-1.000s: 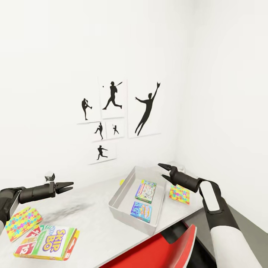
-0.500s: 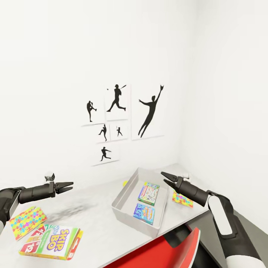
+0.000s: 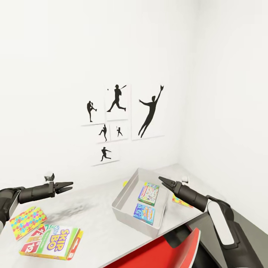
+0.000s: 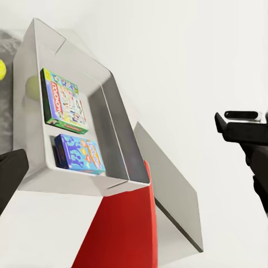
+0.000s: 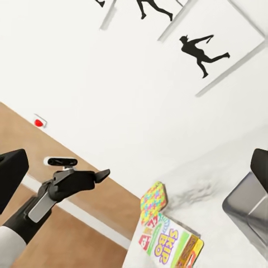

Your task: Put all the toys in the child's room - the three board games (two on the bed and one on the table), the two jigsaw puzzles on the table, and the tennis ball on the table - inside the toy box on the table in the child's room.

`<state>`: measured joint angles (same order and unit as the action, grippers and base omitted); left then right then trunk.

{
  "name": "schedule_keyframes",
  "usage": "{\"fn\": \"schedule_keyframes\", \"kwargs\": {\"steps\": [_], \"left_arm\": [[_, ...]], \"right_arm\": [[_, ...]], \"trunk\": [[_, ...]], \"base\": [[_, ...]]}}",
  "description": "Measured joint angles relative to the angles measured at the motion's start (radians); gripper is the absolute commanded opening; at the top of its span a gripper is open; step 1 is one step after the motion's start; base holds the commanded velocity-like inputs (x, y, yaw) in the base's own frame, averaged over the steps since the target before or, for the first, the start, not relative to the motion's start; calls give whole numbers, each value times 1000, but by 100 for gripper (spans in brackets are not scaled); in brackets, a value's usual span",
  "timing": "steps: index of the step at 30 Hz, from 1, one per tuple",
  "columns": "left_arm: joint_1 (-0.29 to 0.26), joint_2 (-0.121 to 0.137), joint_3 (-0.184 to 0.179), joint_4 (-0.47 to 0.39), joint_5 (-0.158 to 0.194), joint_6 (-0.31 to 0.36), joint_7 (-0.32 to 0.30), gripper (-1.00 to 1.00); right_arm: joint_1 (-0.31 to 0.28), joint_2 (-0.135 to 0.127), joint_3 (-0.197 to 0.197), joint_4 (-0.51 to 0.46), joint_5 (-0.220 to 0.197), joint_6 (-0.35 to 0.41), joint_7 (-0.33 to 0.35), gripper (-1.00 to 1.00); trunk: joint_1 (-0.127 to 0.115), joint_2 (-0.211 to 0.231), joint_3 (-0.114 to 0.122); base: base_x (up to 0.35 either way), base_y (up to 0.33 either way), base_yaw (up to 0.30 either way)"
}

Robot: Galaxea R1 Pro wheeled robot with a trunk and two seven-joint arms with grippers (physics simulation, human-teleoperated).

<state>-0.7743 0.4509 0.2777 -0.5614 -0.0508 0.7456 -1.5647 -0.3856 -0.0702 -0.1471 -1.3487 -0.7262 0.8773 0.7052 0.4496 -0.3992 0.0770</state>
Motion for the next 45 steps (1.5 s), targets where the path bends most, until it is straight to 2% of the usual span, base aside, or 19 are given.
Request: {"fn": "schedule_keyframes", "kwargs": {"steps": [18, 30, 45], "left_arm": [[0, -1, 0, 0, -1, 0, 0, 100], [0, -1, -1, 0, -1, 0, 0, 100], [0, -1, -2, 0, -2, 0, 0, 100]], "right_arm": [[4, 0, -3, -14, 0, -22, 6, 100], [4, 0, 2, -16, 1, -27, -2, 100], [4, 0, 5, -11, 2, -28, -7, 100]], "trunk": [[0, 0, 0], [0, 0, 6], [0, 0, 7]], "base": [[0, 0, 3], [0, 0, 122], [0, 0, 10]]}}
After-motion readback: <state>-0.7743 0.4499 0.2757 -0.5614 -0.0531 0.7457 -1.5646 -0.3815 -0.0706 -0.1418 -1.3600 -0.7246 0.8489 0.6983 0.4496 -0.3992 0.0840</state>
